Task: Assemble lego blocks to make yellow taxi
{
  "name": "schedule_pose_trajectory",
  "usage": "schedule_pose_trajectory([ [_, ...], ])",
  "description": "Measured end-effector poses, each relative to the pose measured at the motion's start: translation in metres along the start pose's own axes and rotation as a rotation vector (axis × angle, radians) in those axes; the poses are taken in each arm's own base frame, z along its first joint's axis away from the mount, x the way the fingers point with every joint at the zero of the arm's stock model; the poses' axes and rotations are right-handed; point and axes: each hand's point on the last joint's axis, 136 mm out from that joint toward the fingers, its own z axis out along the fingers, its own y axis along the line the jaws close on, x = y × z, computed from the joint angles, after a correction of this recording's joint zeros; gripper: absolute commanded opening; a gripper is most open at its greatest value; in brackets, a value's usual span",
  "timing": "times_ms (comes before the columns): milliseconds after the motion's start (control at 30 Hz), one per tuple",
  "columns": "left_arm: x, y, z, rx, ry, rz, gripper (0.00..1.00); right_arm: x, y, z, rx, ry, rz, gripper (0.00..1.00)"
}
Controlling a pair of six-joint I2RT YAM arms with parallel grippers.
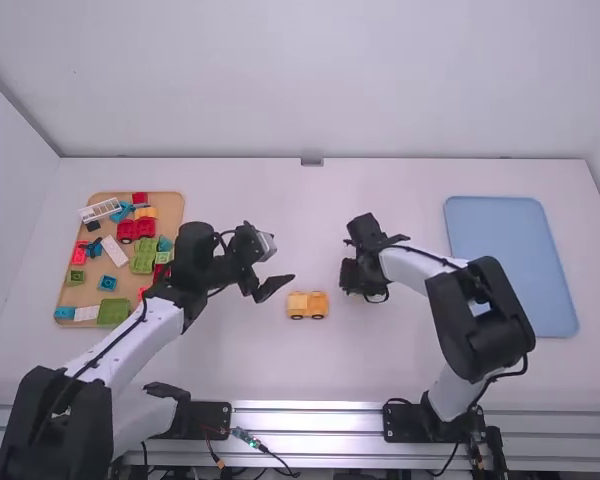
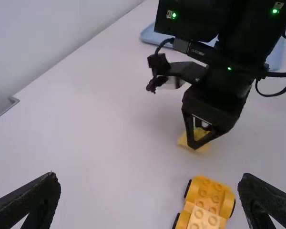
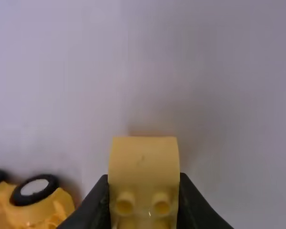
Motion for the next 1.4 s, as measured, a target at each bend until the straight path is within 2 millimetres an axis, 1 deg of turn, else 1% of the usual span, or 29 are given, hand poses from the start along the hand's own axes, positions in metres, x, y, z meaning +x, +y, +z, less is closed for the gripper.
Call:
schedule_pose_trajectory([
  [167,-0.001,0.0,0.0,-0.002,-0.004,0.004,0.99,0.005,-0.018,-0.002,0.046,0.032,0.338,0.0],
  [200,-0.001,0.0,0.0,-0.002,-0.005,0.005,0.99,0.005,-0.02,-0.002,0.051,0.033,0.366,0.0],
  [267,-0.001,0.001,0.0,-0.002,-0.005,0.005,0.99,0.009,-0.028,-0.003,0.095,0.031,0.502,0.0],
  [333,-0.001,0.001,0.0,-0.002,-0.005,0.005,0.99,0.019,-0.043,-0.006,0.191,0.02,0.726,0.0],
  [367,-0.001,0.001,0.0,-0.002,-0.005,0.005,0.99,0.023,-0.046,-0.007,0.214,0.018,0.769,0.0],
  [400,-0.002,0.001,0.0,-0.002,-0.005,0.005,0.99,0.029,-0.051,-0.009,0.261,0.008,0.858,0.0],
  [467,-0.001,0.001,0.0,-0.002,-0.005,0.005,0.99,0.034,-0.055,-0.01,0.306,-0.031,0.977,0.0],
  [533,-0.001,0.0,0.0,-0.002,-0.005,0.005,0.99,0.032,-0.053,-0.009,0.307,-0.068,1.025,0.0],
  [667,-0.002,0.001,0.0,-0.002,-0.005,0.005,0.99,0.02,-0.041,-0.005,0.253,-0.144,1.101,0.0],
  [767,-0.001,0.001,0.0,-0.002,-0.005,0.005,0.99,0.015,-0.039,-0.005,0.232,-0.174,1.164,0.0],
  [1033,-0.001,0.001,0.0,-0.002,-0.005,0.005,0.99,0.016,-0.04,-0.005,0.234,-0.179,1.234,0.0],
  [1067,-0.001,0.001,0.0,-0.002,-0.005,0.005,0.99,0.017,-0.04,-0.005,0.236,-0.176,1.239,0.03],
  [1100,-0.002,0.001,0.0,-0.002,-0.006,0.005,0.99,0.018,-0.039,-0.005,0.238,-0.173,1.238,0.13],
  [1133,-0.001,0.001,0.0,-0.002,-0.005,0.004,0.99,0.019,-0.039,-0.005,0.24,-0.172,1.24,0.26],
  [1167,-0.001,0.001,0.0,-0.002,-0.005,0.005,0.99,0.019,-0.039,-0.005,0.241,-0.169,1.241,0.36],
  [1200,-0.001,0.001,0.0,-0.002,-0.005,0.005,0.99,0.02,-0.039,-0.005,0.242,-0.166,1.238,0.51],
  [1233,-0.001,0.001,0.0,-0.002,-0.005,0.005,0.99,0.02,-0.039,-0.005,0.242,-0.167,1.242,0.58],
  [1267,-0.001,0.001,0.0,-0.002,-0.005,0.005,0.99,0.02,-0.039,-0.005,0.242,-0.165,1.24,0.71],
  [1300,-0.001,0.001,0.0,-0.002,-0.005,0.005,0.99,0.02,-0.039,-0.005,0.241,-0.166,1.242,0.72],
  [1333,-0.001,0.001,0.0,-0.002,-0.005,0.005,0.99,0.02,-0.039,-0.005,0.241,-0.164,1.241,0.77],
  [1367,-0.001,0.001,0.0,-0.002,-0.005,0.005,0.99,0.02,-0.039,-0.005,0.241,-0.163,1.24,0.82],
  [1400,-0.002,0.001,0.0,-0.003,-0.005,0.005,0.99,0.02,-0.037,-0.004,0.235,-0.158,1.236,0.93],
])
